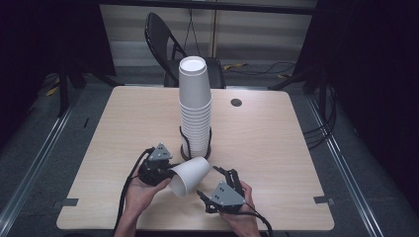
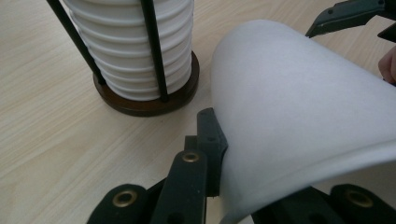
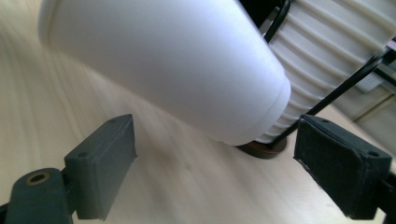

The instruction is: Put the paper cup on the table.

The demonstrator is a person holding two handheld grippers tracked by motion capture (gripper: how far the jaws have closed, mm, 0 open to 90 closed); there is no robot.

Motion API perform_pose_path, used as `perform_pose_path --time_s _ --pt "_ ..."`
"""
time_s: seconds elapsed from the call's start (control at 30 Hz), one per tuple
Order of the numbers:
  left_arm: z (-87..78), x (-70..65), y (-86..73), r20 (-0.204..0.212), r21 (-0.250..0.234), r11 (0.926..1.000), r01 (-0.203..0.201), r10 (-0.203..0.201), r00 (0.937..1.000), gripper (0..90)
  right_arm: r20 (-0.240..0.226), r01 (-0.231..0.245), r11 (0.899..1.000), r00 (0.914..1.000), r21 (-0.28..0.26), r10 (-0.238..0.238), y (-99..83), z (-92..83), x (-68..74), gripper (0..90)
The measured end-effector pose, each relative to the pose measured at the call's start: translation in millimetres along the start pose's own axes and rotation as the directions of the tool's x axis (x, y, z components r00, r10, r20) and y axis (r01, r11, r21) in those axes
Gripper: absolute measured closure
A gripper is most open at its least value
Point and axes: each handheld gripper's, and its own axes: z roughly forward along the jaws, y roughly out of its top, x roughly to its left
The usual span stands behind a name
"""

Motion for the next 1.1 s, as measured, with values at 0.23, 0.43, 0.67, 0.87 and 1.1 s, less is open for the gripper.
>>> perform_pose_path --time_s 0.23,0.43,0.67,0.87,1.1 --pt "4.5 -2.6 11.9 0.017 0.085 0.9961 -0.020 0.019 0.9997 86.8 0.035 0.076 0.997 0.9964 0.020 -0.077 1.8 2.7 6.3 12.5" --pt "9.8 -5.0 14.0 0.042 0.115 0.9930 -0.025 0.020 0.9989 86.8 0.132 0.139 0.988 0.9802 0.068 -0.147 3.2 7.9 15.3 13.1" --pt "11.5 -7.5 19.9 0.059 0.148 0.9878 -0.048 0.039 0.9975 86.8 0.101 0.205 0.978 0.9728 0.041 -0.208 9.2 10.6 21.3 12.8" --pt "16.8 -8.7 21.1 0.084 0.152 0.9880 -0.029 0.016 0.9963 86.8 0.106 0.244 0.969 0.9631 0.041 -0.247 11.6 14.2 23.1 8.6" --pt "22.2 -11.3 24.0 0.113 0.159 0.9871 -0.017 -0.001 0.9936 87.0 0.106 0.257 0.966 0.9611 -0.007 -0.255 14.5 16.4 26.9 7.9"
